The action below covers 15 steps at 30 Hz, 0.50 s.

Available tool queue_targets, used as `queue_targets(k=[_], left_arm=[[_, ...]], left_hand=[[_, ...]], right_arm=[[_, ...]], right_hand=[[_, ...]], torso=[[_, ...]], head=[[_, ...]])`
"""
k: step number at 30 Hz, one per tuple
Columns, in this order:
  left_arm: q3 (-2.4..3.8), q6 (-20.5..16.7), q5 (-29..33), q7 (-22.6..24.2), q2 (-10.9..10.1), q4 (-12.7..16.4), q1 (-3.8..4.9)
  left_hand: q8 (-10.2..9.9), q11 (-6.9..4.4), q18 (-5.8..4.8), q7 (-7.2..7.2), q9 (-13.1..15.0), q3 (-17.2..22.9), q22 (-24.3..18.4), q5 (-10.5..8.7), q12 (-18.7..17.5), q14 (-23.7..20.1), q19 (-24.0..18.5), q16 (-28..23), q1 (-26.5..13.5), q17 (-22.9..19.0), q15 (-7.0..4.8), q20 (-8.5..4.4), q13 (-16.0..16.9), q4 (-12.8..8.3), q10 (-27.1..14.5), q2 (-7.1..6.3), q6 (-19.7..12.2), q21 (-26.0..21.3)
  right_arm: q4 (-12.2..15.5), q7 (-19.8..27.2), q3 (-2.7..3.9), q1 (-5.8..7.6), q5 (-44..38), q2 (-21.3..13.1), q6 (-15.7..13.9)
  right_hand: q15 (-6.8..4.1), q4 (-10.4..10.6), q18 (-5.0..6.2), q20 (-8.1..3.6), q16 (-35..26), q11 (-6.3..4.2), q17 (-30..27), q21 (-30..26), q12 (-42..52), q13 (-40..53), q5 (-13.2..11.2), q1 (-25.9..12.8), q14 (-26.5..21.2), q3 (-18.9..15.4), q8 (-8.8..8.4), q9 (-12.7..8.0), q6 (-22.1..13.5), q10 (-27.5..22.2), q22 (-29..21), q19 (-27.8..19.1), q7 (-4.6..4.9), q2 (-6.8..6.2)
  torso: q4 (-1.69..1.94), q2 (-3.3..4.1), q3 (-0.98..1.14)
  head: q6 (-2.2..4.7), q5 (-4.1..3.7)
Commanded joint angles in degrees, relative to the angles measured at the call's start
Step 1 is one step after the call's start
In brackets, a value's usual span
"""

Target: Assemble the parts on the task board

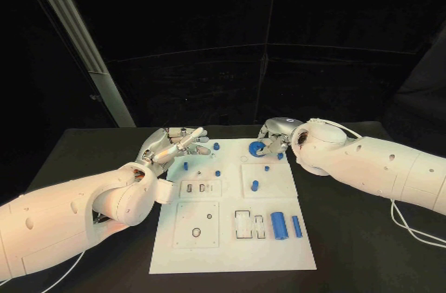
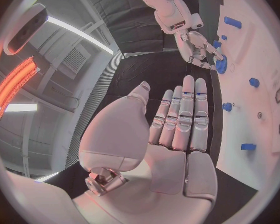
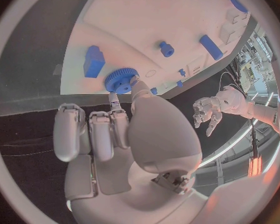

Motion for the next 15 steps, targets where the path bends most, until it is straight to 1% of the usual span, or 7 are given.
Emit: queue_targets(k=[1, 6, 9, 10, 12, 14, 15], left_arm=[[0.02, 1.0, -0.1, -0.3, 0.0, 0.1, 0.08], [0.02, 1.0, -0.1, -0.3, 0.0, 0.1, 0.08], [0.02, 1.1, -0.1, -0.4, 0.0, 0.1, 0.08], [0.02, 1.1, -0.1, -0.4, 0.0, 0.1, 0.08], [0.02, 1.1, -0.1, -0.5, -0.1, 0.1, 0.08], [0.02, 1.2, -0.1, -0.5, -0.1, 0.1, 0.08], [0.02, 1.2, -0.1, -0.5, -0.1, 0.1, 0.08]], left_hand=[[-0.2, 0.06, 0.28, 0.00, 0.0, -0.3, -0.1, -0.26, -0.2, -0.2, 0.1, -0.2, -0.2, 0.0, 0.40, 0.19, -0.1, 0.1, -0.1, 0.26, 0.0, -0.2], [-0.2, 0.06, 0.28, 0.00, 0.0, -0.3, -0.1, -0.26, -0.2, -0.2, 0.1, -0.2, -0.2, 0.0, 0.40, 0.19, -0.1, 0.1, -0.1, 0.26, 0.0, -0.2], [-0.2, 0.06, 0.28, 0.00, 0.0, -0.3, -0.1, -0.26, -0.2, -0.2, 0.1, -0.2, -0.2, 0.0, 0.40, 0.19, -0.1, 0.1, -0.1, 0.26, 0.0, -0.2], [-0.2, 0.06, 0.28, 0.00, 0.0, -0.3, -0.1, -0.26, -0.2, -0.2, 0.1, -0.2, -0.2, 0.0, 0.40, 0.19, -0.1, 0.1, -0.1, 0.26, 0.0, -0.2], [-0.2, 0.06, 0.29, -0.01, 0.0, -0.3, -0.1, -0.26, -0.3, -0.2, 0.0, -0.2, -0.2, 0.1, 0.40, 0.20, -0.1, 0.1, -0.1, 0.27, 0.0, -0.2], [-0.2, 0.06, 0.29, -0.01, 0.0, -0.3, -0.1, -0.26, -0.3, -0.2, 0.0, -0.2, -0.2, 0.1, 0.40, 0.20, -0.1, 0.1, -0.1, 0.29, 0.0, -0.3], [-0.2, 0.06, 0.29, -0.01, 0.0, -0.3, -0.1, -0.26, -0.3, -0.2, 0.0, -0.3, -0.2, 0.1, 0.40, 0.21, -0.1, 0.1, -0.1, 0.30, 0.0, -0.3]], right_arm=[[0.3, 0.1, -0.07, -0.04, -2.7, 0.1, 0.3], [0.5, 0.3, -0.07, -0.05, -3.9, 0.4, -0.2], [0.7, 0.3, -0.07, -0.05, -4.2, 0.5, -0.4], [0.7, 0.2, -0.07, -0.05, -4.4, 0.6, -0.6], [0.8, 0.2, -0.07, -0.05, -4.9, 0.6, -1.0], [0.9, 0.1, -0.07, -0.05, -5.4, 0.6, -1.4], [0.9, 0.1, -0.07, -0.05, -5.7, 0.6, -1.5]], right_hand=[[0.11, -0.6, -1.16, 0.00, 0.4, -0.26, 9.9, 0.4, 0.4, 8.9, -0.3, 0.7, 5.0, 0.0, 0.22, 0.1, 0.4, 2.8, 0.3, 0.4, -0.05, 0.00], [0.11, -0.8, -1.19, -0.03, 0.5, -0.24, 10.0, 0.4, 0.5, 9.0, -0.1, 0.6, 5.0, 0.0, 0.10, 0.0, 0.3, 2.9, 0.4, 0.5, -0.01, -0.23], [0.06, -1.1, -1.23, -0.07, 0.5, -0.29, 10.2, 0.5, 0.7, 9.2, 0.9, 0.7, 5.0, 0.3, 0.25, 0.0, 0.7, 3.0, 0.6, 0.6, -0.08, 0.05], [0.01, -1.4, -1.24, -0.10, 0.5, -0.34, 10.2, 0.5, 0.8, 9.3, 0.7, 1.0, 5.0, 0.7, 0.39, 0.0, 1.1, 3.0, 0.7, 0.6, -0.13, 0.45], [-0.20, -2.4, -1.27, -0.26, 0.6, -0.49, 10.2, 0.6, 1.0, 9.6, -1.5, 2.6, 5.0, 2.4, 0.76, 0.1, 2.2, 3.2, 0.9, 0.7, -0.29, 1.96], [-0.50, -3.4, -1.29, -0.50, 0.6, -0.69, 10.3, 0.6, 1.2, 9.8, -2.1, 3.9, 5.1, 4.1, 1.09, 0.1, 3.3, 3.3, 1.0, 0.8, -0.55, 3.27], [-0.62, -3.7, -1.29, -0.60, 0.6, -0.77, 10.3, 0.7, 1.2, 9.9, -2.2, 4.3, 5.1, 4.8, 1.16, 0.2, 3.7, 3.4, 1.1, 0.8, -0.66, 3.70]], torso=[[-0.03, 0.00, 0.04], [0.02, 0.01, 0.04], [0.05, 0.01, 0.03], [0.03, 0.01, 0.04], [0.01, 0.01, 0.04], [-0.01, 0.00, 0.03], [-0.01, 0.00, 0.03]], head=[[-0.03, 0.02], [-0.07, -0.08], [-0.14, -0.12], [-0.15, -0.11], [-0.17, -0.07], [-0.15, -0.06], [-0.15, -0.06]])
